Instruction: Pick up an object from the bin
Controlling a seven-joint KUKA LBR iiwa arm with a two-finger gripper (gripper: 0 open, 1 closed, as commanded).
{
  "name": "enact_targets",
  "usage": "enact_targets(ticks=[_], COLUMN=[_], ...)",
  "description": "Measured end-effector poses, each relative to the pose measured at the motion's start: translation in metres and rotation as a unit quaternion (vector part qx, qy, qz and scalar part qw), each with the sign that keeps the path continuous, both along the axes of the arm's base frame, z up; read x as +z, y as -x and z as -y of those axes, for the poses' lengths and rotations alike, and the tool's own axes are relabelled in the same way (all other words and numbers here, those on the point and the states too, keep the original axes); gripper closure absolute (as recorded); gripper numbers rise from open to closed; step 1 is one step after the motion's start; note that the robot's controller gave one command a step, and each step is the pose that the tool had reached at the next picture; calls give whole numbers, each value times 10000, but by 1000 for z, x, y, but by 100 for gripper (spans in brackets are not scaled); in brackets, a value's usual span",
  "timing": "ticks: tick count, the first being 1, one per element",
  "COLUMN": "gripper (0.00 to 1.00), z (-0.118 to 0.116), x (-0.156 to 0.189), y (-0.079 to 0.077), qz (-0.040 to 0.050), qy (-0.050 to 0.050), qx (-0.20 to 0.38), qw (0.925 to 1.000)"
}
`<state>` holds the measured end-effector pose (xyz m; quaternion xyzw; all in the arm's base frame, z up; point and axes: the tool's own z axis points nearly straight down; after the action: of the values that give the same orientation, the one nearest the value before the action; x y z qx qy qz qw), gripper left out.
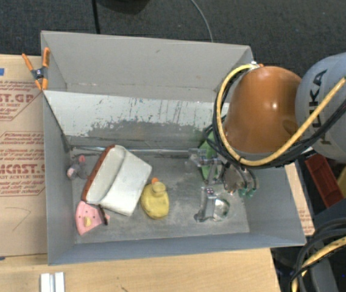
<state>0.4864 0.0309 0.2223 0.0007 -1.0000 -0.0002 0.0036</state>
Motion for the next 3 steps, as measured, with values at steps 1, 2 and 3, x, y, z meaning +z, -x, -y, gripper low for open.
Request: enact_targets(ticks=[1,2,3], gripper=[0,0,0], z=[0,-20,-62], x=[4,-49,-98], y=[-1,-9,-9], qz=[40,59,54], qy=[-2,-4,-4], qx=[-4,84,726], qw=[10000,9999,9973])
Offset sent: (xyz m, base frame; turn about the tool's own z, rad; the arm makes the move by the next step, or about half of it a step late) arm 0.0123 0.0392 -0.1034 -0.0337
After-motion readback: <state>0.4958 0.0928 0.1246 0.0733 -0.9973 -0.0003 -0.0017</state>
